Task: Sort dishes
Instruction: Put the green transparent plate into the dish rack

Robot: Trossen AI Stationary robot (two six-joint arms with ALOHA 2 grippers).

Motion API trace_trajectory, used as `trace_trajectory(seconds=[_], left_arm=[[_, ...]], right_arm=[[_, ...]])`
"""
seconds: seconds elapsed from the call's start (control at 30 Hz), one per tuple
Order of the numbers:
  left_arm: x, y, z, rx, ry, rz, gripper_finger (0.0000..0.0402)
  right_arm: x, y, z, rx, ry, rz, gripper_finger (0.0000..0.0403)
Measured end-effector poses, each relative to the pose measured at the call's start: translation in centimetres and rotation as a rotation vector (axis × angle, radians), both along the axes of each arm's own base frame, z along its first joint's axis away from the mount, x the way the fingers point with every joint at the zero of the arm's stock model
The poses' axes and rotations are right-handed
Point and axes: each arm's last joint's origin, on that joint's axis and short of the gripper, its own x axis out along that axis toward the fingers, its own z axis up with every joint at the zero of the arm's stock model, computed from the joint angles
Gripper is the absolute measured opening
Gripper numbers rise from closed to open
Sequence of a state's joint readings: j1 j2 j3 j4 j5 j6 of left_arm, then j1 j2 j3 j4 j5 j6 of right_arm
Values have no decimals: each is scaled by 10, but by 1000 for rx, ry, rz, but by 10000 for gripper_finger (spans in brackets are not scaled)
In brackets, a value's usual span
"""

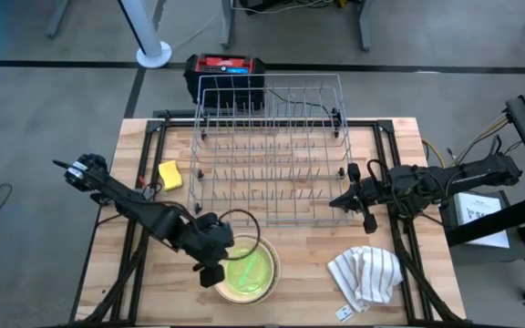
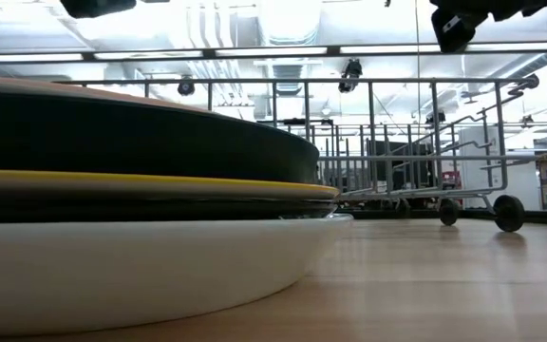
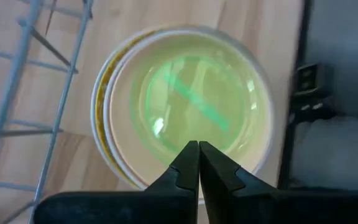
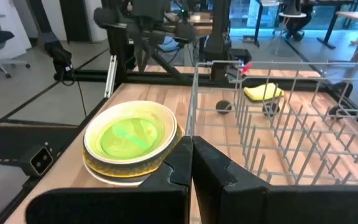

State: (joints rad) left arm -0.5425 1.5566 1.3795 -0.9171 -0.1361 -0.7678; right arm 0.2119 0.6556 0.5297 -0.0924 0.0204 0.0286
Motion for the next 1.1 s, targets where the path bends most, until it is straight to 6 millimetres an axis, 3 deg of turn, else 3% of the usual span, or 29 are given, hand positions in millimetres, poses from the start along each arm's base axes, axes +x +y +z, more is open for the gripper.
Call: trace_trajectory(seconds=[0.27, 0.43, 0.53, 0.67, 0.73, 0.83, 1.1], left_arm=[[2, -32, -4, 56, 192, 73, 0], [-15, -54, 6, 169, 280, 78, 0], [-31, -66, 17, 270, 192, 47, 0], [-59, -75, 40, 320, -40, 84, 0], [-67, -81, 43, 317, -150, 130, 0], [-72, -90, 34, 324, -227, 176, 0], [-70, -106, -15, 272, -150, 396, 0]], right_arm=[[-1, 0, -3, 7, 36, -3, 0], [-1, 0, -3, 1, 34, -2, 0], [-2, 0, -3, -9, 29, 1, 0], [-5, -1, 0, -3, 14, 0, 0], [-7, -2, 1, 10, 8, -2, 0], [-11, -2, 1, 13, 10, -3, 0], [-14, -3, 1, 18, 19, -11, 0]])
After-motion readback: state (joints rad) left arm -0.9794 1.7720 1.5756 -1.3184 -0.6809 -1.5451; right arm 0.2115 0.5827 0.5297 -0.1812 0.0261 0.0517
